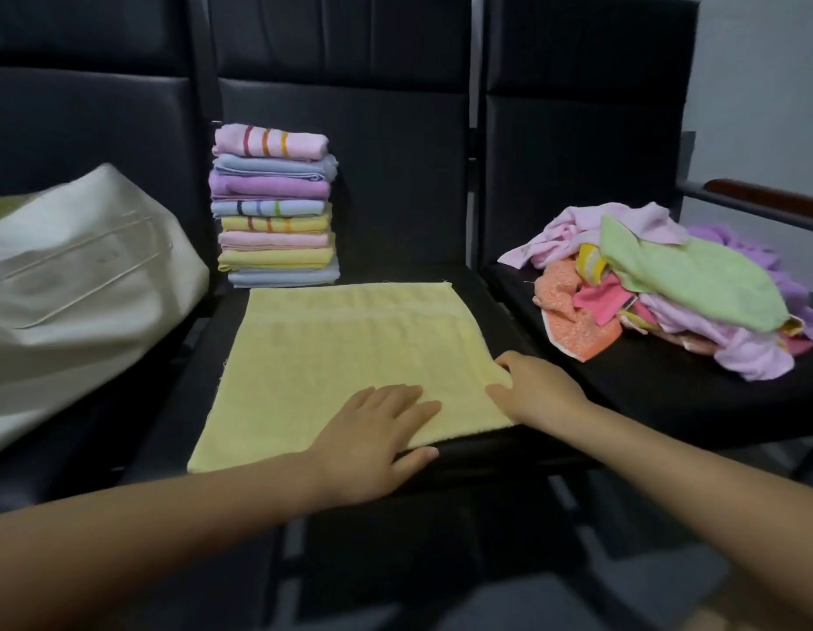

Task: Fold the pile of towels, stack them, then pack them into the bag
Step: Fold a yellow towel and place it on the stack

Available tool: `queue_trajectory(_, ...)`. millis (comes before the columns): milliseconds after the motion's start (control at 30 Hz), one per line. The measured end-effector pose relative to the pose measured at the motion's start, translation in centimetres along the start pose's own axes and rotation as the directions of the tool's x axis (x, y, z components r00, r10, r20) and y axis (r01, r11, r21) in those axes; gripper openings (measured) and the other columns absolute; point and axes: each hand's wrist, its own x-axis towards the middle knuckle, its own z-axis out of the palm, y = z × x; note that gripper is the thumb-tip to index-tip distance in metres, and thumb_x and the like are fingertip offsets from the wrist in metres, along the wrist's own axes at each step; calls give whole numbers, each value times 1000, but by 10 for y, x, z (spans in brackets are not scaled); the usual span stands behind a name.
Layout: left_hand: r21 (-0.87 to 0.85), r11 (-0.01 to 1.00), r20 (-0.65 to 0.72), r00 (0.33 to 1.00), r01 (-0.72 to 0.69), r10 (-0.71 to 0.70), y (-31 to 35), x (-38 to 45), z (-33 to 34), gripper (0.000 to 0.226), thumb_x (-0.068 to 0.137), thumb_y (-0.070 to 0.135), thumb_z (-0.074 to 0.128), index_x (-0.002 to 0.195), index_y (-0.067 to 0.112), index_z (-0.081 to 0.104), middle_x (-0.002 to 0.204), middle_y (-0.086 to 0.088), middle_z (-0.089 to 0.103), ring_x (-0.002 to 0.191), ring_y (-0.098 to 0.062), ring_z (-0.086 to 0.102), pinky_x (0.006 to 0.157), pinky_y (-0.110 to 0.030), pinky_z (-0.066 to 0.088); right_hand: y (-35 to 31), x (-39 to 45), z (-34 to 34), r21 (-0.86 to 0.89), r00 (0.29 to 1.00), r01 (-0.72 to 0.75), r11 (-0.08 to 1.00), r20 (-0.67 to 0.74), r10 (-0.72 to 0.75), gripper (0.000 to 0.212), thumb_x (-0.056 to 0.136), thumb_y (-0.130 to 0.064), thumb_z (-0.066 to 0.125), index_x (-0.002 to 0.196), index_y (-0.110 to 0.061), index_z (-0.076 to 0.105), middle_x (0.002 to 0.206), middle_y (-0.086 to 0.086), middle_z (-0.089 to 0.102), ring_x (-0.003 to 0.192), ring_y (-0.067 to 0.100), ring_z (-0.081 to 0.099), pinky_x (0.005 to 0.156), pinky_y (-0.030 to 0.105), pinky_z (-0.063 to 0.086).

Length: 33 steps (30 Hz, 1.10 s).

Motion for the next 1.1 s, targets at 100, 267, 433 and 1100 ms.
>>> queue_trajectory(100, -8, 1000, 34, 999, 4, -4, 3, -1, 0, 98, 76, 75, -16, 152, 29, 27, 157, -3, 28, 144, -21, 25, 117, -36, 18, 16, -10, -3, 31, 990, 6, 1000, -138, -1, 36, 93, -42, 55, 123, -22, 55, 110, -2, 65, 101, 23, 61, 78, 34, 49)
queue_trajectory(267, -96, 995, 3, 1000, 17, -17, 2, -1, 0, 78, 85, 71, 13, 146, 30, 37, 151, 2, 37, 139, -18, 33, 114, -31, 24, 22, -20, 14, -192, 968, 88, 977, -216, -129, 42, 99, -40, 44, 136, -21, 41, 103, 1, 63, 94, 23, 60, 71, 36, 48)
queue_trajectory(433, -281, 959, -164, 984, 22, -71, -3, 0, -4, 49, 86, 58, 34, 101, 20, 61, 100, 7, 53, 95, -13, 51, 81, -26, 43, 14, -14, 6, -86, 836, 450, 889, -309, -453, 64, 80, -59, 38, 128, -20, 57, 110, 0, 56, 108, 21, 51, 85, 37, 46)
queue_trajectory(1100, -38, 928, -5, 929, 371, -371, -81, 18, -64, 21, 98, 34, 49, 99, 19, 63, 89, 6, 58, 89, -19, 56, 68, -28, 32, -5, 73, -25, 350, 889, 432, 831, -11, -457, 14, 92, -19, 60, 85, -15, 71, 87, 7, 69, 83, 21, 61, 78, 33, 47)
